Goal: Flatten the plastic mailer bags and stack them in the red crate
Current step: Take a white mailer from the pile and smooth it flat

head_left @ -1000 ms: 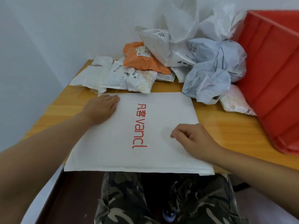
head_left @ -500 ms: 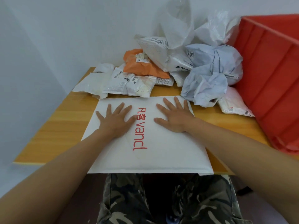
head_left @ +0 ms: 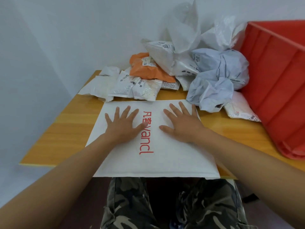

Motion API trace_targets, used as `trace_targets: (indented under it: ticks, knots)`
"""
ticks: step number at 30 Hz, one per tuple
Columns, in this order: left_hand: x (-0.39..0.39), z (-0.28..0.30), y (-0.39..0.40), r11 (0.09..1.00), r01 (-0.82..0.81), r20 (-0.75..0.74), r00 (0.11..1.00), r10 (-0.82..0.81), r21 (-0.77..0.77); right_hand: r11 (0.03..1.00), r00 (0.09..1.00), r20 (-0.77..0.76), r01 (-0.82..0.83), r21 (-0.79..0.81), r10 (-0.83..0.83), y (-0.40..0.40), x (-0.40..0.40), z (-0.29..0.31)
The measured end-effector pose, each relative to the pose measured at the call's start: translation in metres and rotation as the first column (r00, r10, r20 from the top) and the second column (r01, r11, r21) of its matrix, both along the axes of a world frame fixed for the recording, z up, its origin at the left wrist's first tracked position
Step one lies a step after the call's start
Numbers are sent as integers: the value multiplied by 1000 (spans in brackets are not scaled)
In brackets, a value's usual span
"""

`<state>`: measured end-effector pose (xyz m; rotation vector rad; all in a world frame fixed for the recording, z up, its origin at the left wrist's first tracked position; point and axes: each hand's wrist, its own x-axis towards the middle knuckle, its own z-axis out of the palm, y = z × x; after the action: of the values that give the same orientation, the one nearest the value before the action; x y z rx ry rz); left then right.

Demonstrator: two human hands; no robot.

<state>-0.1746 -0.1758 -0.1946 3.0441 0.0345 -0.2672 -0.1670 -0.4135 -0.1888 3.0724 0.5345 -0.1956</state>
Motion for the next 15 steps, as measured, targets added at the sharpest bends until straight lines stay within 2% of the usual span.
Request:
trace_targets:
  ticks: [3, 7, 13, 15]
  knots:
    - [-41, -1, -11, 997, 78, -17, 997, -77, 7, 997, 998, -62, 9, 72, -4, -13, -40, 1]
    - [-75, -20, -15, 996, 90, -61, 994, -89, 28, 999, 988, -154, 7, 36, -1, -30, -71, -14]
    - [-74, -23, -17, 996, 88, -55, 995, -87, 16, 998, 993, -119, 9, 57, -2, -29, -71, -25]
    - [-73, -19, -15, 996, 86, -73, 993, -88, -34, 995, 991, -132, 12, 96, 1, -29, -71, -22]
